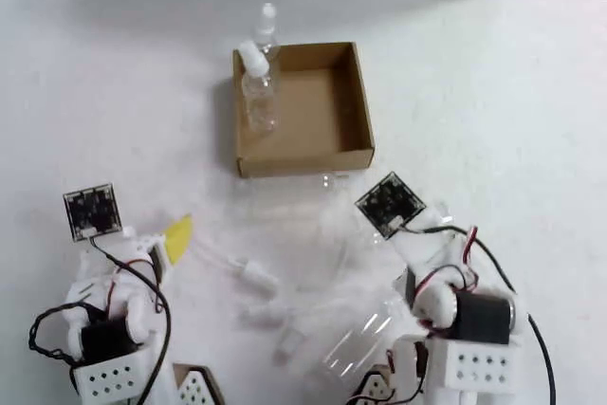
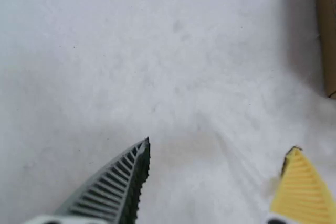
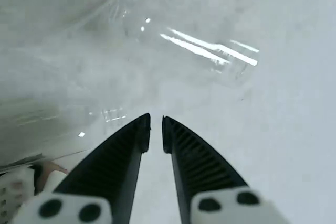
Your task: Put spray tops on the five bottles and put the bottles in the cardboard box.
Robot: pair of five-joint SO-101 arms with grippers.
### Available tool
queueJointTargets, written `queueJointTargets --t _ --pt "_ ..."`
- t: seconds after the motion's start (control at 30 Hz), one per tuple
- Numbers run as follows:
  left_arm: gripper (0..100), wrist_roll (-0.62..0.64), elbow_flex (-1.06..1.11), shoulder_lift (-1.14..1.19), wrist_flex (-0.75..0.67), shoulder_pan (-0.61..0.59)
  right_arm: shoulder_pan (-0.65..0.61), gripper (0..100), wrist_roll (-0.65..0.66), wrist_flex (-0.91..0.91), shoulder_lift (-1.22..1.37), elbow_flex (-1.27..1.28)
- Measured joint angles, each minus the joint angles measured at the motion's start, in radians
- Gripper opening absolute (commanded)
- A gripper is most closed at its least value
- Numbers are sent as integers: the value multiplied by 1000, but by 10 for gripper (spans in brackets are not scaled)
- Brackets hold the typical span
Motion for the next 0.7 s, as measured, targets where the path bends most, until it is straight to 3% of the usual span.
queueJointTargets --t 0.1,0.27,0.7 --pt "365 0 0 0 0 0 0 16 -20 -38 124 -2" --pt "365 0 0 0 0 0 0 16 -103 -250 330 -28" --pt "365 0 0 0 0 0 -95 17 -793 -658 822 -256"
